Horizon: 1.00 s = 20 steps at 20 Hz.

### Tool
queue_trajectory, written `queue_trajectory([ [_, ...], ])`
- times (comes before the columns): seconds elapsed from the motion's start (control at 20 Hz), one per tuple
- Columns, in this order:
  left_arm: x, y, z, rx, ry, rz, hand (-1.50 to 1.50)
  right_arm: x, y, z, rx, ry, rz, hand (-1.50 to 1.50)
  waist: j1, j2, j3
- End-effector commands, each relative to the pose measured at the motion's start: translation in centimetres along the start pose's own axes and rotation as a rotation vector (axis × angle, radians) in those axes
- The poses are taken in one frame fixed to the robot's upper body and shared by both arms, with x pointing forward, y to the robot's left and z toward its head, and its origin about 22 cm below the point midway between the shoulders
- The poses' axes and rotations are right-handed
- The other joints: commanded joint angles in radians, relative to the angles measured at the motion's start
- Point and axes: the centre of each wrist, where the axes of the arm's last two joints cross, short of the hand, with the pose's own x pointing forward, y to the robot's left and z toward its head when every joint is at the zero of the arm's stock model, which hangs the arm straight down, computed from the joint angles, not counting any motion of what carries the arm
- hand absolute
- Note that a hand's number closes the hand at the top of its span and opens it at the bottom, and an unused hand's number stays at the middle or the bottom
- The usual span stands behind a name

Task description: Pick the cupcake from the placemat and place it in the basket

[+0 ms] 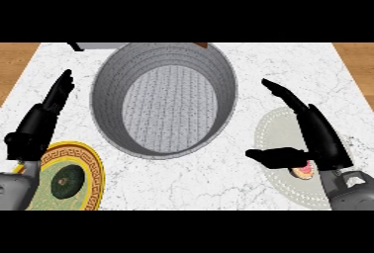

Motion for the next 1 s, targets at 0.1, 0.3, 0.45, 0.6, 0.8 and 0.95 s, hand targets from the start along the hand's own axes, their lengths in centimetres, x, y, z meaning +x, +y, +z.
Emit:
queue_trajectory([
  [0.1,0.3,-0.5,-0.4,0.000,-0.004,0.009,0.00,2.9,-6.0,-0.7,0.253,0.159,0.523,-1.50,0.009,0.000,-0.004],
  [0.3,0.3,-0.1,-0.1,-0.020,-0.010,0.007,0.00,5.1,-7.4,-0.8,0.497,0.264,0.619,-1.50,0.030,0.005,0.002],
  [0.45,0.0,0.5,-1.1,-0.004,-0.022,0.002,0.00,7.6,-8.8,-1.2,0.614,0.295,0.641,-1.50,0.016,0.012,0.003],
  [0.6,0.0,-0.8,-1.5,-0.021,-0.005,0.041,0.00,8.7,-11.4,-2.5,0.669,0.332,0.651,-1.50,0.018,0.014,0.006],
  [0.8,-0.1,-2.1,0.2,-0.004,-0.029,0.015,0.00,5.9,-10.2,-2.8,0.714,0.441,0.660,-1.50,0.025,0.013,0.009],
  [0.95,-0.5,-1.0,0.3,-0.029,-0.032,0.018,0.00,5.6,-9.8,-1.8,0.728,0.425,0.650,-1.50,0.018,0.012,0.009],
])
